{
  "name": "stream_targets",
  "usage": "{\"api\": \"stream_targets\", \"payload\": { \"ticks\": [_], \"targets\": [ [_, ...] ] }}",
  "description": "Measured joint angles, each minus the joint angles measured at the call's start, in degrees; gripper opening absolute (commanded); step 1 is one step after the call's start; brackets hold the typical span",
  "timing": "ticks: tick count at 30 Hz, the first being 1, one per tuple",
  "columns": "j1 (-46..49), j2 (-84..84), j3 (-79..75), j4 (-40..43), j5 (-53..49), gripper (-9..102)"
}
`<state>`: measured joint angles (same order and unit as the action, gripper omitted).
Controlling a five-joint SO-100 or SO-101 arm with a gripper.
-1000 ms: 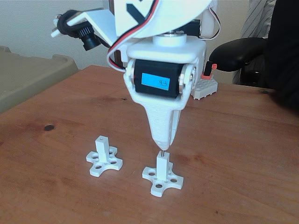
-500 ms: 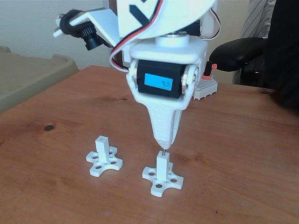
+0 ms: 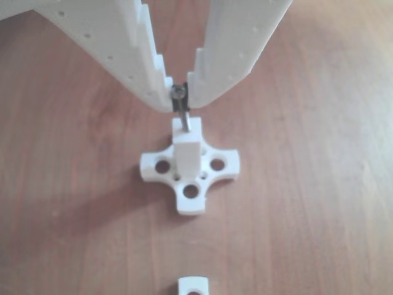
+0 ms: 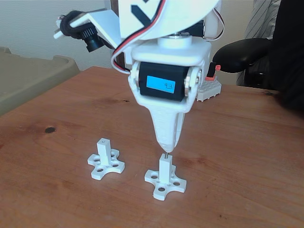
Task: Grab the screw and set it in the hole.
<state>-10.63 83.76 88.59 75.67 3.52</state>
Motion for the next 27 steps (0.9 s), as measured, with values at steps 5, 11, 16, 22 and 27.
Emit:
{"api": "stream_targets", "payload": {
  "ticks": [5,11,16,22,27],
  "targets": [
    [0.0,-1.0,-0.1,-0.6,0.0,-4],
    [0.0,-1.0,-0.1,-0.6,0.0,-1],
    [0.0,-1.0,0.2,-0.6,0.0,3],
    [0.0,-1.8,0.3,-0.8,0.0,3],
    [0.0,-1.9,0.3,-0.8,0.0,5]
  ]
}}
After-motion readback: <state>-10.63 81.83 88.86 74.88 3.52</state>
